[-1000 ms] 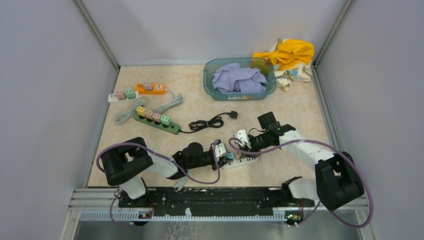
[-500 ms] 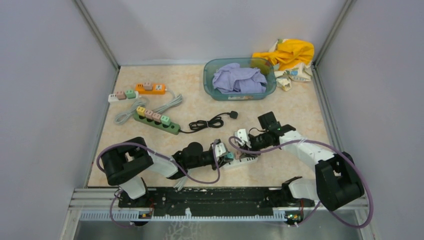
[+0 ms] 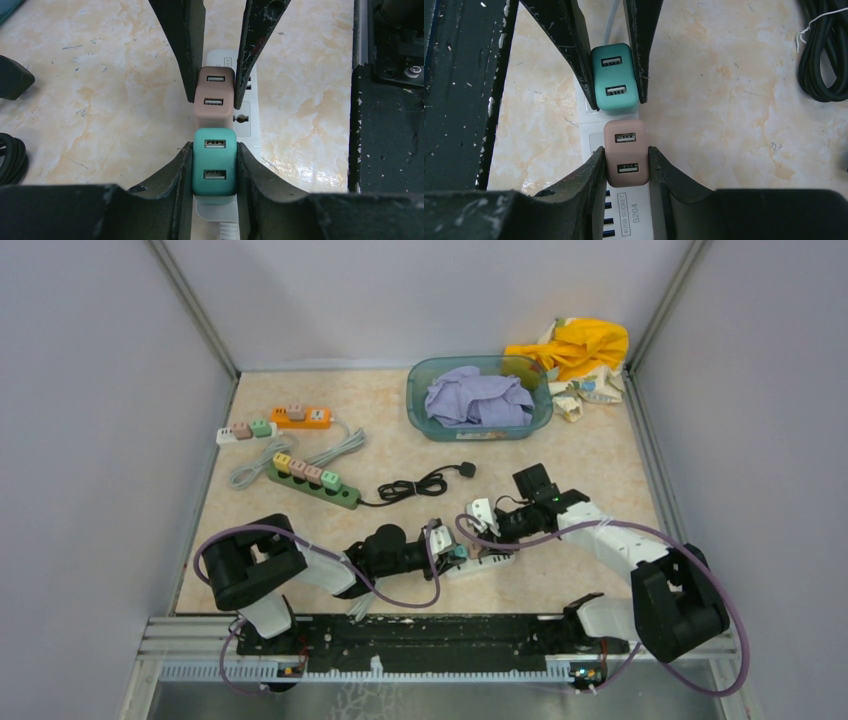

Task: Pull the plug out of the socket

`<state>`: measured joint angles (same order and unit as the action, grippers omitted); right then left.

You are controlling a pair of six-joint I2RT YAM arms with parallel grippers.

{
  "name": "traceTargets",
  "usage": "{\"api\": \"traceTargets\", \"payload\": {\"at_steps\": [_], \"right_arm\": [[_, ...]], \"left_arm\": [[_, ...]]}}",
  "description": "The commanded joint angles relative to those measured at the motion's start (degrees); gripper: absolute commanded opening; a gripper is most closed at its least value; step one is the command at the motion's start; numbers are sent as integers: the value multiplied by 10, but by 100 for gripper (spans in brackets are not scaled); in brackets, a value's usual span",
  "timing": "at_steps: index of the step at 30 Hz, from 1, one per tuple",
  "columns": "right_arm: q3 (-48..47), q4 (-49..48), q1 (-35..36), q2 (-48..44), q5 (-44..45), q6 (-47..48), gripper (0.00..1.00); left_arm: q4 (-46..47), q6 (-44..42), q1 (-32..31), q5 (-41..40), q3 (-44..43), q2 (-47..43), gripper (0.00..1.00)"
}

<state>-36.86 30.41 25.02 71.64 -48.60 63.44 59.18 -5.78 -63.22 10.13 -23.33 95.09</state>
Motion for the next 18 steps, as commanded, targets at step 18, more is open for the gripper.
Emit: {"api": "traceTargets", "payload": {"at_steps": [18], "right_arm": [[-28,-19,15,-1,6,-28,0]], "left_arm": [[-68,9,2,10,5,26,0]]}}
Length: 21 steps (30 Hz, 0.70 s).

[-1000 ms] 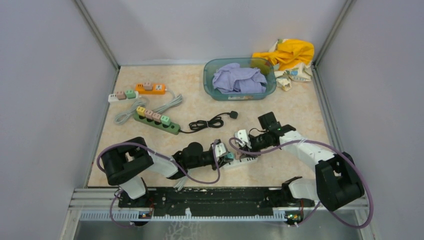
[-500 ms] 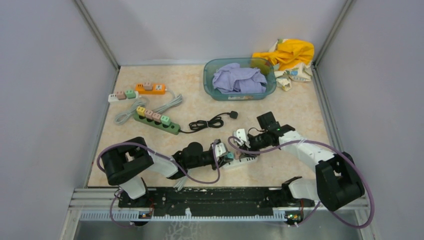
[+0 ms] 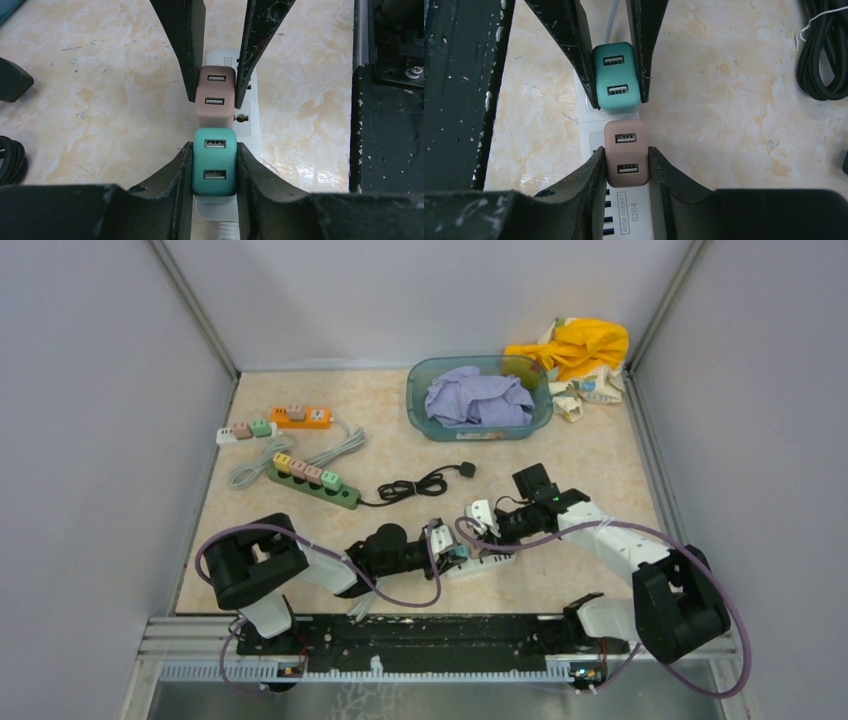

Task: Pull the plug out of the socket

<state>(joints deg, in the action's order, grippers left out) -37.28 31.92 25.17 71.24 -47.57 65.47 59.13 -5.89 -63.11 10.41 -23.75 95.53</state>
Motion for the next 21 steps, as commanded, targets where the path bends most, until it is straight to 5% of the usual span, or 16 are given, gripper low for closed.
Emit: {"api": "traceTargets", "payload": {"at_steps": [1,12,21], "right_arm": [[-23,-39,10,1,5,-54,0],[-7,30,-26,-14,-29,40,0],[-21,-52,12,-4,-17,-70,0]], "left_arm": [[-68,11,1,7,9,21,0],[-69,9,1,10,7,24,0],[-70,9,1,10,7,23,0]]}}
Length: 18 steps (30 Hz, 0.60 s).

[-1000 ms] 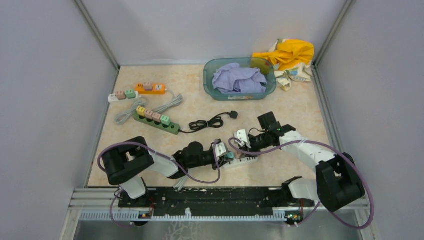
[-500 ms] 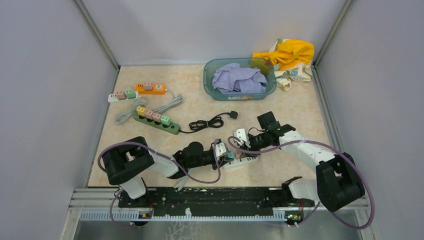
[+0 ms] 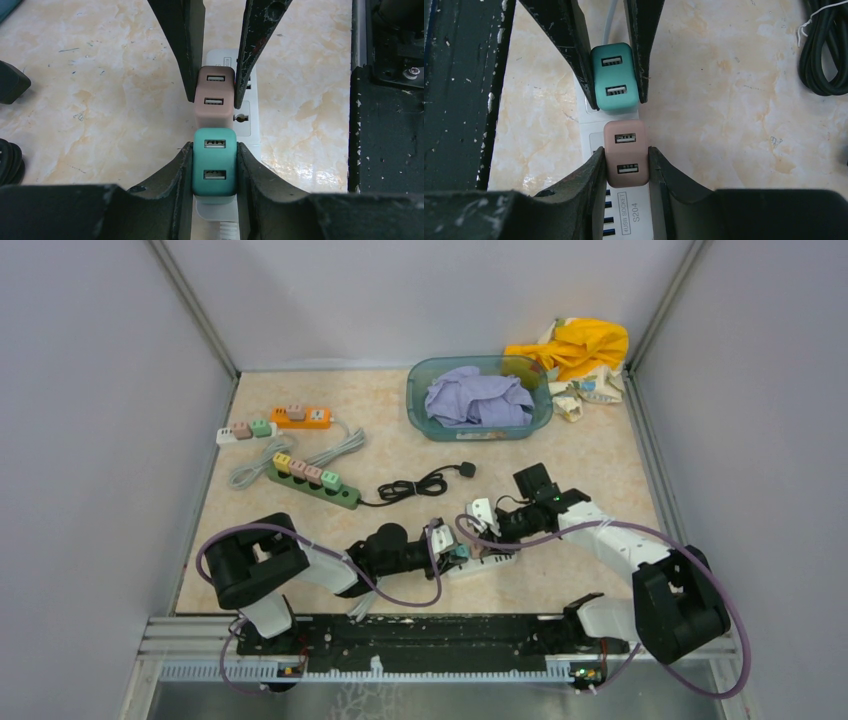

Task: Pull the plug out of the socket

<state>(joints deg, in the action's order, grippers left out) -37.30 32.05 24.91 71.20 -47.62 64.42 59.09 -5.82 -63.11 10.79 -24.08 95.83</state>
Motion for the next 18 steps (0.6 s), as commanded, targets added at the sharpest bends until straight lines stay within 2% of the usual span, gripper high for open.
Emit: {"api": "traceTargets", "payload": {"at_steps": [1,4,12,18], "right_arm": [[-20,-59,12,-5,-12,-67,0],[-15,-61,-6,-8,0,-67,0],[-9,15,-23,-17,-30,30,0],[-15,-16,15,-6,-46,-14,0]], "left_arm": [[-69,9,1,7,10,20,0],[-70,8,1,7,8,21,0],[-69,9,1,6,10,21,0],[-70,8,1,7,7,23,0]]}}
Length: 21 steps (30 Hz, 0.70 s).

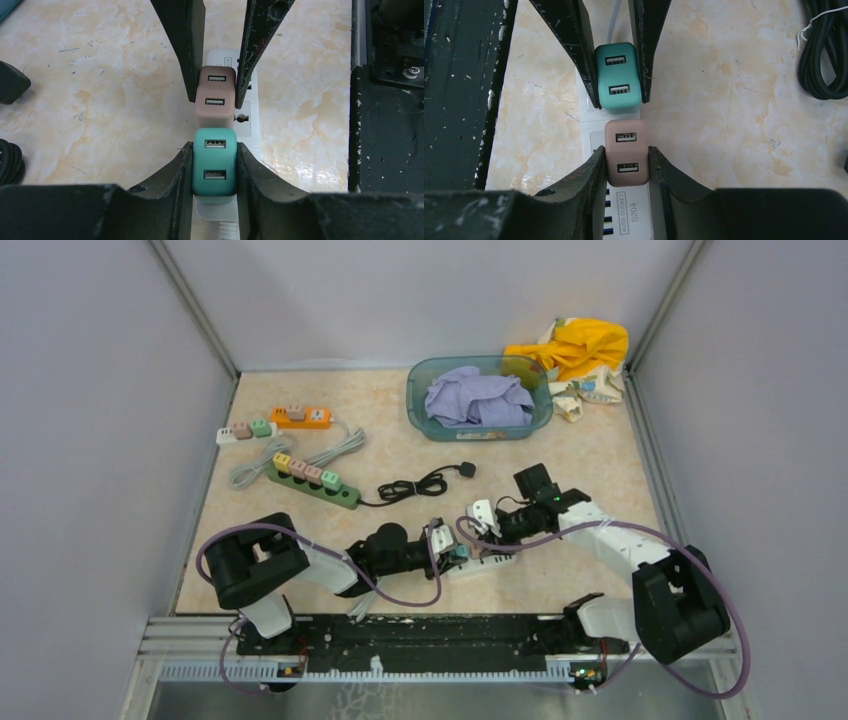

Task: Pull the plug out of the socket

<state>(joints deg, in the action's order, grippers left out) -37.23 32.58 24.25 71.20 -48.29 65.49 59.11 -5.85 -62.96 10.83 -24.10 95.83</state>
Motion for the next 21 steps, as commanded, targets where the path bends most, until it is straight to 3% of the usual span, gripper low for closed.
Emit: {"api": "traceTargets", "payload": {"at_steps": [1,7,12,16,21], "right_arm": [[-19,-33,24,-3,-39,-41,0],[-23,-63,2,-8,-14,-81,0],[-11,-33,-36,-28,-11,-36,0],[-6,19,-32,-24,-49,33,0],[-7,1,16,-15,-48,20,0]], "left_arm": [[-71,9,-1,6,7,23,0],[-70,9,-1,6,9,22,0],[-70,8,-1,7,9,21,0],[-71,9,-1,8,9,22,0],[-69,9,-1,7,9,21,0]]}}
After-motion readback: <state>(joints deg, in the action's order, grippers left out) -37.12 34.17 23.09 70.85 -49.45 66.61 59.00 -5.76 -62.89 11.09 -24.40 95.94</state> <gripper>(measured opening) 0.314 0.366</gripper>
